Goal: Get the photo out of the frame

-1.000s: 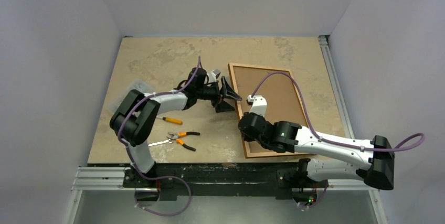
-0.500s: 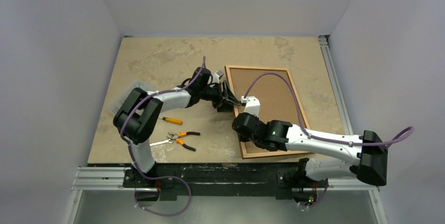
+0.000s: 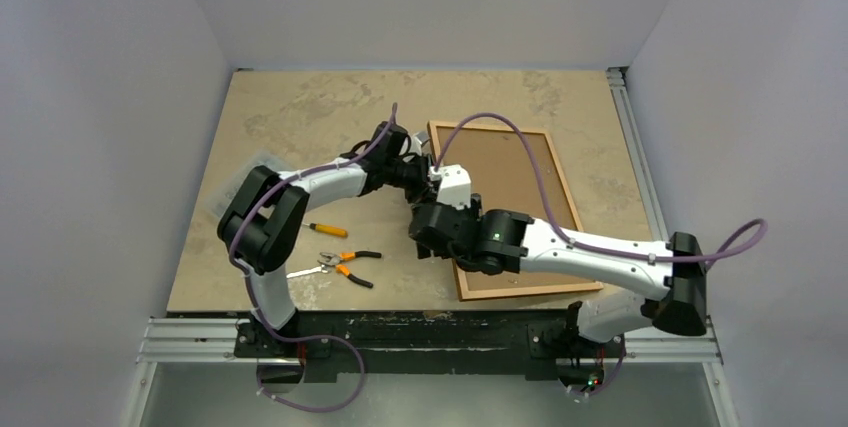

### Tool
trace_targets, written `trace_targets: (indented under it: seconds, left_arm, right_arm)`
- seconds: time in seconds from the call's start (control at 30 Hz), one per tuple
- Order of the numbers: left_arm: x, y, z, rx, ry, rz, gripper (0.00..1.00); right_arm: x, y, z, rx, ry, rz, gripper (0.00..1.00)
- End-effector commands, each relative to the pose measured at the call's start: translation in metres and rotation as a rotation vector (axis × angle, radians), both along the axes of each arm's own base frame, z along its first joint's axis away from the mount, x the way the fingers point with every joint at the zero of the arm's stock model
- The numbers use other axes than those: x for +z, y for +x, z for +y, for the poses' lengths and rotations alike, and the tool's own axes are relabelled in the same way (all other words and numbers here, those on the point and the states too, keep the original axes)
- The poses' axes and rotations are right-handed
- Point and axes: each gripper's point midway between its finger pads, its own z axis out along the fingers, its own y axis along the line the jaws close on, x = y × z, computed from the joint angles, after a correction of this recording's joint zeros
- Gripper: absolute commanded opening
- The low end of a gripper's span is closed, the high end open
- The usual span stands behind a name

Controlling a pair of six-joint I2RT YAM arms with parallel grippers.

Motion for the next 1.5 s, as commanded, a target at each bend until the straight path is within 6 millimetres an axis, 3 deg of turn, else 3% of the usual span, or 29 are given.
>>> trace_targets:
  seconds: [0.0,0.07,0.2,0.4,0.57,0.8,1.23,1.47]
  left_arm:
    - [0.04,0.006,0.004,-0.001,0.008,-0.109,0.0]
    - [0.047,0.004,0.006,-0.003,0.007,-0.097,0.0]
    - [0.056,0.003,0.009,0.0,0.014,-0.082,0.0]
    - [0.061,0.006,0.017,0.016,0.008,-0.072,0.0]
    - [0.064,0.009,0.024,0.04,0.01,-0.07,0.0]
    - [0.068,0.015,0.033,0.074,0.029,-0.056,0.0]
    - [0.074,0.016,0.037,0.081,0.064,-0.085,0.0]
    - [0.067,0.016,0.04,0.093,0.088,-0.067,0.0]
  right_arm:
    - [0.015,-0.002,-0.009,-0.082,-0.239,-0.044,0.77]
    - [0.014,-0.004,-0.013,-0.134,-0.36,-0.047,0.83]
    - [0.009,-0.001,-0.008,-0.168,-0.563,-0.091,0.84]
    - [0.007,0.008,0.002,-0.159,-0.6,-0.135,0.84]
    - [0.006,0.008,-0.002,-0.166,-0.602,-0.137,0.81]
    - [-0.011,0.005,-0.006,-0.181,-0.634,-0.118,0.75]
    - [-0.028,0.022,-0.016,-0.239,-0.699,-0.136,0.58]
    - [-0.035,0.028,-0.021,-0.235,-0.757,-0.14,0.47]
